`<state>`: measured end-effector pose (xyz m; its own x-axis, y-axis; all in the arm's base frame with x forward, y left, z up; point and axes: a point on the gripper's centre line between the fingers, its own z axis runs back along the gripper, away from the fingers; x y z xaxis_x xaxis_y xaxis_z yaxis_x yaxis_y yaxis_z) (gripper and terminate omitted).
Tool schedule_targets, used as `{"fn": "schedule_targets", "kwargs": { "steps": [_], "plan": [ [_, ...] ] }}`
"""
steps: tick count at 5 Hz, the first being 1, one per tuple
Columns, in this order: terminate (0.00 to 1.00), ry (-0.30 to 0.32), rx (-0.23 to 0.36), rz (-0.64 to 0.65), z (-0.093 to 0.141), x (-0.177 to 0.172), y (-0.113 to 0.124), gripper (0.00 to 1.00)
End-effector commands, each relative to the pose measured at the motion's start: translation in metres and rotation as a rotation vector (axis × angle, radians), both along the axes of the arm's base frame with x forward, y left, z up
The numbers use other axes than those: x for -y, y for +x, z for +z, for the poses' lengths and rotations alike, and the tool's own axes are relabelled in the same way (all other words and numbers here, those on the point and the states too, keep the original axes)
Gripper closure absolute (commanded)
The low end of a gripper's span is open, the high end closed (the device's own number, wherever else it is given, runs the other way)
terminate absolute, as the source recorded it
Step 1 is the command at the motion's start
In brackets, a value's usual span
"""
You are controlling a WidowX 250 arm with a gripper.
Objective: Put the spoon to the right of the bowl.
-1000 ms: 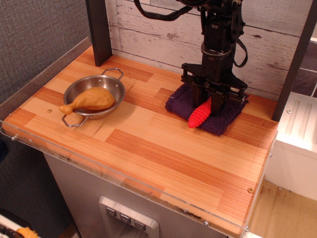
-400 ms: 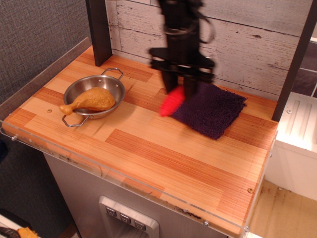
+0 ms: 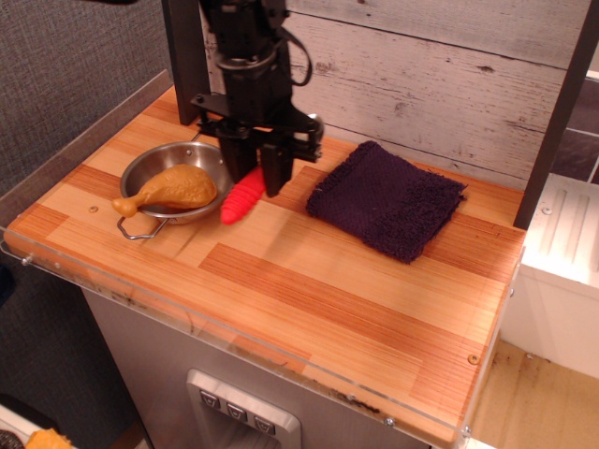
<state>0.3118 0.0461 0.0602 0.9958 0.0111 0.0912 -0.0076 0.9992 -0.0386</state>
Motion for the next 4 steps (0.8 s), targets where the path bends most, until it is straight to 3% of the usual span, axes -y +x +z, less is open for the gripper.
{"fn": "schedule_targets", "kwargs": {
  "steps": [1, 3, 4],
  "plan": [
    [0.0, 0.056, -0.055, 0.002, -0.016, -0.018, -0.006, 1.0],
    [0.0, 0.076, -0.11, 0.002, -0.036, -0.021, -0.01, 1.0],
    [0.0, 0.081, -0.117, 0.007, -0.037, -0.021, -0.01, 0.0]
  ]
}}
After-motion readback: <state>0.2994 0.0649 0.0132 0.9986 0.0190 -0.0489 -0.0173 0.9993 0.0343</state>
